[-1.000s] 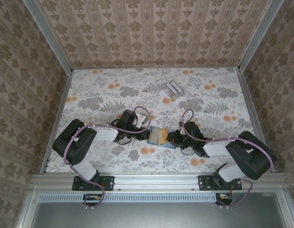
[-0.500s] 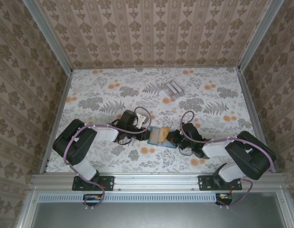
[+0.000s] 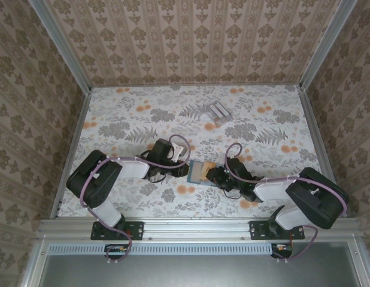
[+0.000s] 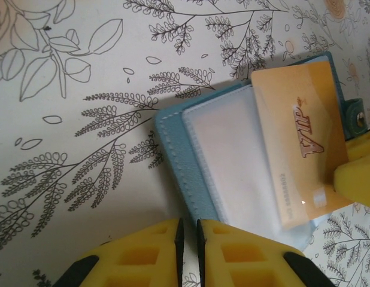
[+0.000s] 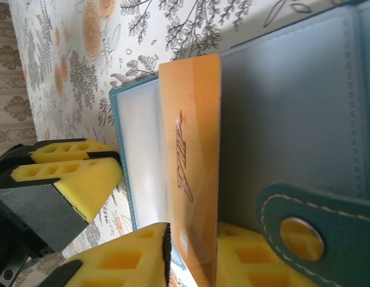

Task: Put the credit cards into the card holder
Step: Insert the credit card into the card slot.

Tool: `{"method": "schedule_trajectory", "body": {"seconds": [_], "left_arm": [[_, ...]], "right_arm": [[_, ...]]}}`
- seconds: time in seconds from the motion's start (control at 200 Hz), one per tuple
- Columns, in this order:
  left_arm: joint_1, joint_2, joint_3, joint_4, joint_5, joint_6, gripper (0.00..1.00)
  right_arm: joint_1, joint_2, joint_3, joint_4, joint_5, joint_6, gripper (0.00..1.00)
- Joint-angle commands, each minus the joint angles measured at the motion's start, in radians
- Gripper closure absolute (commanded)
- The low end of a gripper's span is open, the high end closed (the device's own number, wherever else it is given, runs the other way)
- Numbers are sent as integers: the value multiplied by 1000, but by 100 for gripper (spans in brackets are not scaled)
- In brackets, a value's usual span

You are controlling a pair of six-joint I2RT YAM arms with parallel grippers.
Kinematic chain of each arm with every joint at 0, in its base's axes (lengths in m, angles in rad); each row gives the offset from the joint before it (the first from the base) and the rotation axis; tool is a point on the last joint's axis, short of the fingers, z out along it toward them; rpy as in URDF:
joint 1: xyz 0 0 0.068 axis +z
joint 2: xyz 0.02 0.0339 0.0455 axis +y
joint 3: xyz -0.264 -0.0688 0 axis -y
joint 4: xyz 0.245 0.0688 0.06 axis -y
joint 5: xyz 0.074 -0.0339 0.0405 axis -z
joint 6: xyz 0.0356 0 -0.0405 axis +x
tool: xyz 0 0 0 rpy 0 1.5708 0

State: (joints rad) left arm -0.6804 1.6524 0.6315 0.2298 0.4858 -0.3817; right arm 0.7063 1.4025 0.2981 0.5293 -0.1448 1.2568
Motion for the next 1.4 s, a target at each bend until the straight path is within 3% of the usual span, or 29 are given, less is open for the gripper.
{"method": "schedule_trajectory", "body": {"seconds": [0.0, 0.275, 0.38, 0.495, 0.965, 1.245, 1.395], "left_arm": [[-3, -15, 14, -7, -9, -8, 83], [0, -13, 10, 2, -17, -10, 83], [1, -6, 16, -4, -14, -10, 83], [-2, -10, 10, 6, -7, -10, 83], [-7, 2, 23, -10, -9, -2, 83], [-8, 26, 37, -10, -4, -4, 83], [-10, 28, 41, -11, 8, -4, 83]], "right_arm": [[5, -64, -13, -167, 43, -29, 70], [-5, -137, 18, -317, 29, -87, 69], [-10, -135, 14, -288, 3, -87, 80], [-26, -114, 35, -304, -27, -123, 100], [-146, -160, 55, -443, -210, -213, 100], [-162, -78, 81, -370, -330, -251, 100], [-159, -37, 95, -356, -336, -270, 100]]}}
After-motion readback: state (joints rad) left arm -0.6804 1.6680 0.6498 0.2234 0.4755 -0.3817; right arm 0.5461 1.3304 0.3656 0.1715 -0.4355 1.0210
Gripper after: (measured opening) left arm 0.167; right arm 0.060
